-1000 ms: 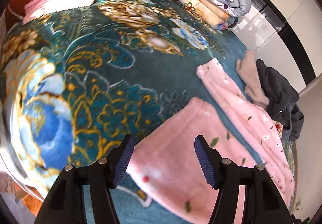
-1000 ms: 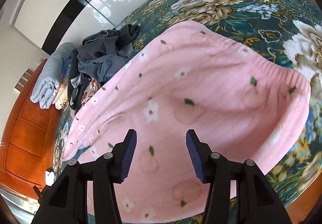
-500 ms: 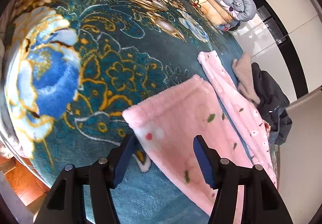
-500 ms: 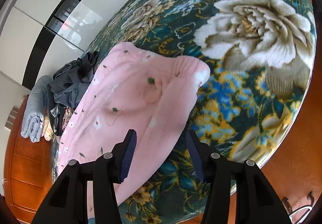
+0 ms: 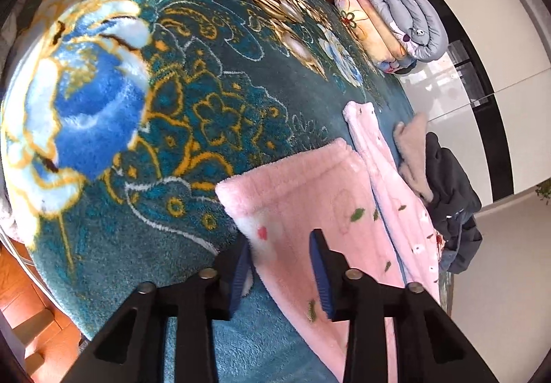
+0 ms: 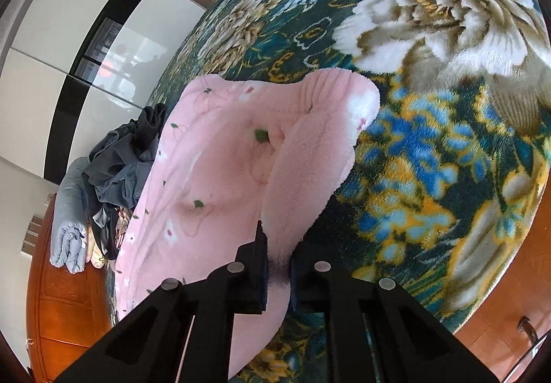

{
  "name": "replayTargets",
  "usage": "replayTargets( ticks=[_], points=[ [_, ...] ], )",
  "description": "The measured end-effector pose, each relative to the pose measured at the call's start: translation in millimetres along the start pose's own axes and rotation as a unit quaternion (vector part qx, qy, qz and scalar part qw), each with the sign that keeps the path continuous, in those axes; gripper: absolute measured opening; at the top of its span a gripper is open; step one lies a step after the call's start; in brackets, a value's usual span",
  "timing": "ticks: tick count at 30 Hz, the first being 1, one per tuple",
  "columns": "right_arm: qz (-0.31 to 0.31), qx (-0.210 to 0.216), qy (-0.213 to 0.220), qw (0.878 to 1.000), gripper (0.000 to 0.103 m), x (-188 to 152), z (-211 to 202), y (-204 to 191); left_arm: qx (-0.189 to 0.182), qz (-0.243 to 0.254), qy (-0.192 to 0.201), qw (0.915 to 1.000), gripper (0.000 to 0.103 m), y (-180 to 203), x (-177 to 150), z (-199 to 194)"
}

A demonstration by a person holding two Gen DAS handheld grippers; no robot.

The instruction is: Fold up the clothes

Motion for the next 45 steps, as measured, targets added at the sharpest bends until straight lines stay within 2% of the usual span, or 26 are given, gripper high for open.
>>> replayTargets(
  ticks=[3,5,9,15,21,24,28,32,36,38,39,40,41,42,43,44,45],
  points=[
    [0.000,0.027,-0.001,1.000,0.008,4.1,-5.2,-7.9,-0.019,-0.016,-0.004,0.9997,0.006,0.8,4.2,1.4],
    [0.002,0.055,0.001,0.998,0.007,8.9,-10.1,-17.1,-0.036,-0.007,-0.003,0.9993,0.006,13.0,10.6,-2.3],
    [-0.001,0.101,0.009,0.995,0.006,26.0,-20.0,-41.7,-0.085,0.004,0.004,0.9964,0.005,52.5,34.2,-12.3],
    [-0.005,0.150,0.023,0.988,0.006,75.3,-12.7,-100.3,-0.102,-0.006,0.007,0.9947,0.005,123.5,94.1,2.3],
    [-0.015,0.139,0.023,0.990,0.006,131.6,33.6,-169.1,-0.026,-0.007,0.000,0.9996,0.005,174.4,155.7,66.5],
    [-0.009,0.110,0.020,0.994,0.006,153.1,68.9,-189.9,0.007,0.010,-0.002,0.9999,0.005,193.3,175.0,101.1],
    [0.001,0.076,0.021,0.997,0.006,173.9,102.2,-197.2,0.025,0.052,0.004,0.9983,0.005,219.7,192.0,133.2],
    [0.013,0.049,0.022,0.998,0.006,184.3,125.0,-188.2,0.058,0.114,0.013,0.9917,0.005,238.9,200.9,159.3],
    [0.023,0.027,0.010,0.999,0.007,183.2,144.9,-170.8,0.054,0.134,-0.001,0.9895,0.008,237.6,200.4,175.7],
    [0.019,0.032,0.000,0.999,0.009,182.2,149.9,-166.0,0.049,0.137,-0.012,0.9893,0.014,234.4,199.4,181.3],
    [0.007,0.033,-0.003,0.999,0.009,181.9,149.3,-167.4,0.043,0.136,-0.009,0.9898,0.026,232.1,201.0,178.1],
    [-0.005,0.034,-0.006,0.999,0.010,181.6,148.7,-168.8,0.032,0.133,0.001,0.9906,0.046,229.4,204.4,169.7],
    [-0.018,0.035,-0.008,0.999,0.013,181.2,147.5,-170.4,0.021,0.130,0.012,0.9913,0.054,226.0,207.1,159.3],
    [-0.031,0.036,-0.008,0.999,0.020,180.4,143.9,-172.7,0.009,0.127,0.023,0.9917,0.062,222.4,209.2,148.5],
    [-0.045,0.038,-0.006,0.998,0.028,179.4,139.6,-175.1,0.001,0.125,0.029,0.9917,0.064,217.4,209.8,138.2],
    [-0.057,0.045,-0.002,0.997,0.043,177.1,132.8,-177.8,-0.004,0.125,0.033,0.9916,0.065,210.6,208.8,129.5],
    [-0.070,0.052,0.002,0.996,0.050,174.3,125.7,-180.5,-0.002,0.124,0.034,0.9916,0.068,201.6,206.3,123.1]
  ],
)
Point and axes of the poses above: each gripper's, at about its wrist camera, not at the fingertips, and z roughly the way its jaws point, y to its right, x to its top, the point moved 9 cm from there along z, roughly the way its jaws point, and after that the axes turned 10 degrees about -y, right-handed, at the moved point
